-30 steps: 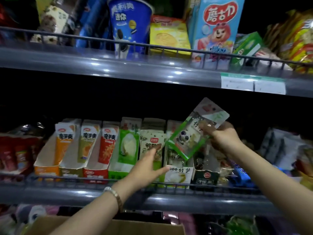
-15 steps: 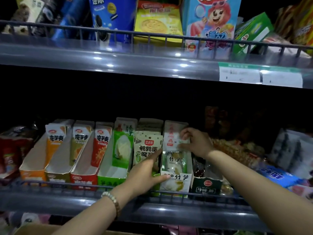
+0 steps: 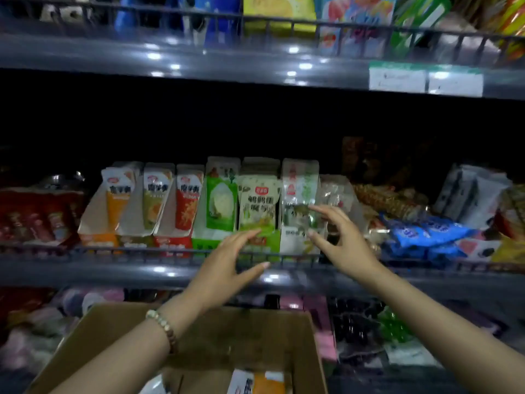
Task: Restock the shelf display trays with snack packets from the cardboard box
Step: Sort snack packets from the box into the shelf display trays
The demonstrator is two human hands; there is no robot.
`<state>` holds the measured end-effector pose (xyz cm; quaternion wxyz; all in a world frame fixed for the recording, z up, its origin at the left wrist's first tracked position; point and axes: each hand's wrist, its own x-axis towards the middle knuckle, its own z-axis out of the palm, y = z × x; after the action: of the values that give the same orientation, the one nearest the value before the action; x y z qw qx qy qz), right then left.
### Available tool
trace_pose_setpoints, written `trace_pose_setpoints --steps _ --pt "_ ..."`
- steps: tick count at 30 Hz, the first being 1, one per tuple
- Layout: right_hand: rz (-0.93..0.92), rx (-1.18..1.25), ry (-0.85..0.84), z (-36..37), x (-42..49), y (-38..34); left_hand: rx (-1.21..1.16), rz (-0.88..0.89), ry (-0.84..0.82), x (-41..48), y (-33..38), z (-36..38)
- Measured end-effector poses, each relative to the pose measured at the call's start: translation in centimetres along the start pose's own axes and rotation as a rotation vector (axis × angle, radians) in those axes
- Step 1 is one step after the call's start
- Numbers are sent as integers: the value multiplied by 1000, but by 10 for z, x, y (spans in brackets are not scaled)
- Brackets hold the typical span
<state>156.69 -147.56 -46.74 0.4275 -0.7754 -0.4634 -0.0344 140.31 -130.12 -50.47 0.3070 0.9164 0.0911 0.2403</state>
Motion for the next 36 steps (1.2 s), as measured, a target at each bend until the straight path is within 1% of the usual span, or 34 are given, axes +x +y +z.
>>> trace_pose_setpoints --steps 3,5,8,9,12,14,15,18,22,24,27,29,31,33,36 --pt "64 113 -106 35 -47 -13 44 -31 -28 -54 -24 -1" --pt "125 191 -194 67 -77 -14 61 -93 -91 -92 -47 4" --pt "289 253 -271 128 -116 -4 104 -206 -199 -143 -84 19" --pt "361 246 -303 151 -127 4 124 -266 -262 -157 -95 25" --pt "608 222 -476 211 -152 30 167 -459 -515 -186 -126 41" --pt "737 193 -560 236 -164 44 164 -524 -616 -197 -143 50" --pt "780 191 -569 244 -167 50 162 -535 -647 -199 -150 54" --pt "899 178 -508 258 -175 68 168 -546 -718 -198 -169 73" --pt "952 24 -494 276 -189 99 109 -560 -819 -189 -185 109" --pt "993 -49 -545 284 -199 113 87 -573 -854 -186 -191 128" --pt "1054 -16 -652 288 -209 115 119 -565 -864 -184 -202 146" --pt "1061 -24 -666 294 -215 115 103 -586 -850 -184 -207 153" --pt "1087 48 -619 300 -220 115 -11 -639 -802 -184 -210 156" --pt "1104 155 -550 301 -220 114 -186 -658 -780 -183 -209 155" --pt "1011 323 -404 295 -206 98 -392 -674 -796 -176 -200 137"
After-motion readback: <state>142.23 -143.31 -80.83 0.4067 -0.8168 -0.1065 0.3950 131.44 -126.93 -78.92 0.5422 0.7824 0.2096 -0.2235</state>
